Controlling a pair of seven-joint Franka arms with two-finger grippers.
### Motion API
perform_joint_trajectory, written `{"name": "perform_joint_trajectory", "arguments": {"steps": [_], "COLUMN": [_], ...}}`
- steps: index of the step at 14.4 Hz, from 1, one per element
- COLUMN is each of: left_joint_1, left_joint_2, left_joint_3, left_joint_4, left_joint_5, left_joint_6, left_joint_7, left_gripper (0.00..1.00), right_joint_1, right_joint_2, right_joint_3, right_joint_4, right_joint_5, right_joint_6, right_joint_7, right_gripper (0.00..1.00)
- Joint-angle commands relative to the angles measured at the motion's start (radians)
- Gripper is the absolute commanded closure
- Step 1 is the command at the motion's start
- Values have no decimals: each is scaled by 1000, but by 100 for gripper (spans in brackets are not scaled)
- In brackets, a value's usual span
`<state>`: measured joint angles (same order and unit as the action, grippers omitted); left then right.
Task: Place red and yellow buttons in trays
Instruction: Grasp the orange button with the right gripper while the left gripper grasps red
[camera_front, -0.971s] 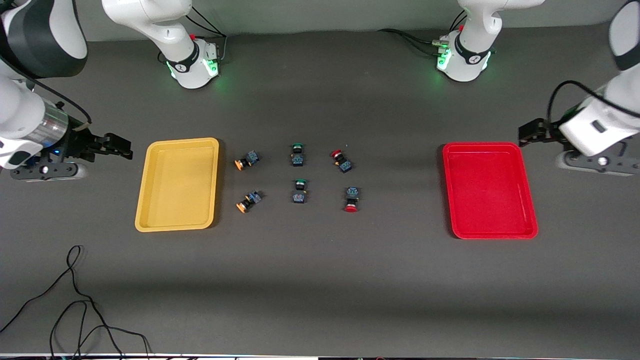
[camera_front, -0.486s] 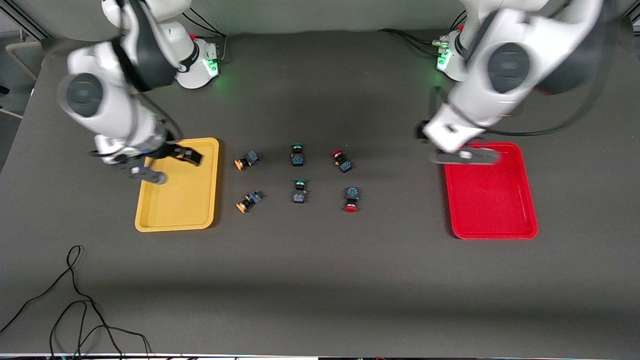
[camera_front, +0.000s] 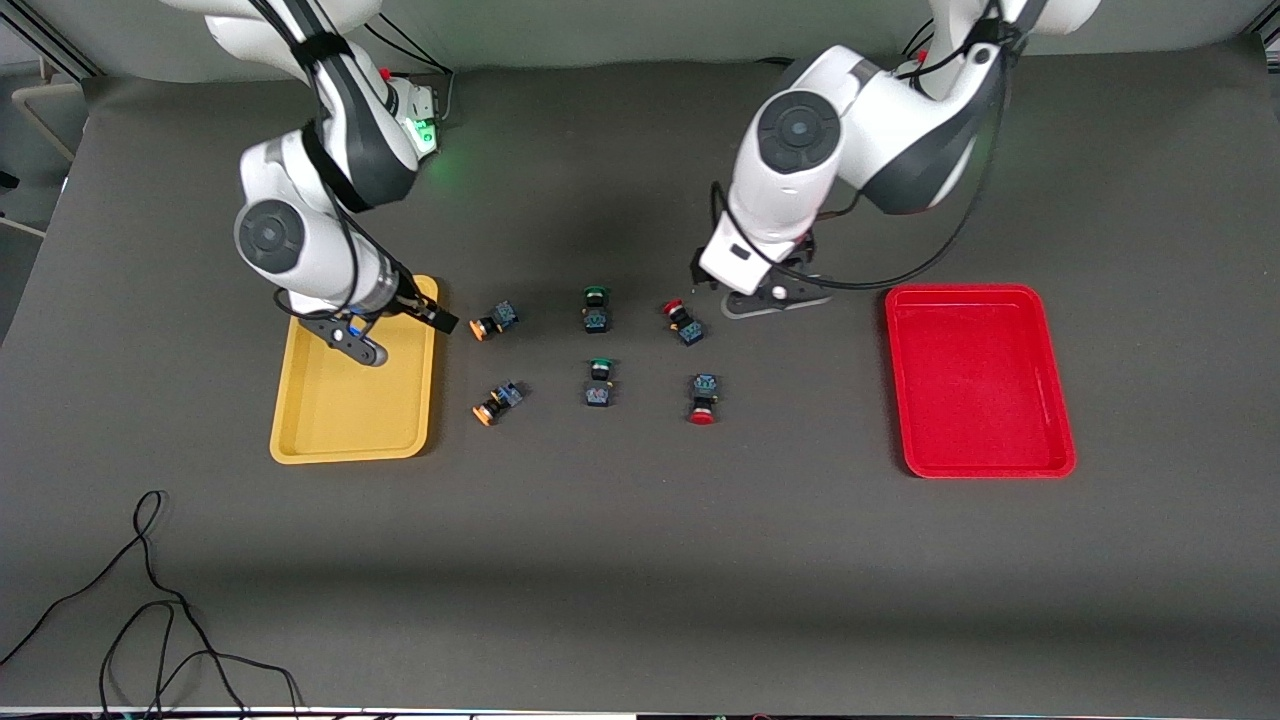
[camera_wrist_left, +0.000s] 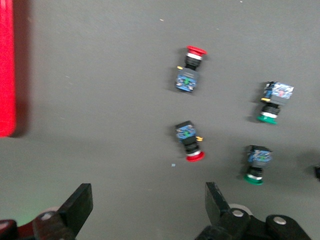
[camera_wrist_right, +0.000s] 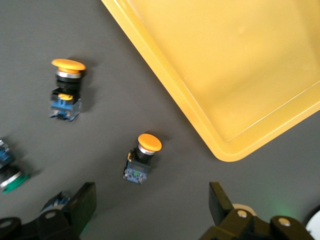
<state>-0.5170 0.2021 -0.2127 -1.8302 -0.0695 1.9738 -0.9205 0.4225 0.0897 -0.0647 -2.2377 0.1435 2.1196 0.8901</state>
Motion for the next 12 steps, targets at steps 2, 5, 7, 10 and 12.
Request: {"name": "perform_joint_trajectory", "arguments": {"steps": [2,5,7,10,12], "left_joint_1": [-34,-28,-29,-37,-52], "left_joint_2": [54,147,213,293,335], "left_joint_3": [19,23,23,24,24], "left_joint_4": [3,2,0,0,0], "left_joint_5": [-12,-12,-1,7,17], "left_joint_6": [74,152,216,290,330], "left_joint_7": [-83,-98,-119,-136,-153], "left_gripper": [0,0,0,0,0], "right_joint_1": [77,82,91,139,151], "right_joint_2": [90,154,168,189,209], "right_joint_3": [-7,-7,-6,-6,-6], "right_joint_4": [-32,-49,-85,-106,-106], "right_joint_5": [46,106,116,136,136], "right_joint_6": [130,192,242,293,321], "right_joint_7": [118,121,125,179,194], "right_gripper": [0,0,0,0,0]}}
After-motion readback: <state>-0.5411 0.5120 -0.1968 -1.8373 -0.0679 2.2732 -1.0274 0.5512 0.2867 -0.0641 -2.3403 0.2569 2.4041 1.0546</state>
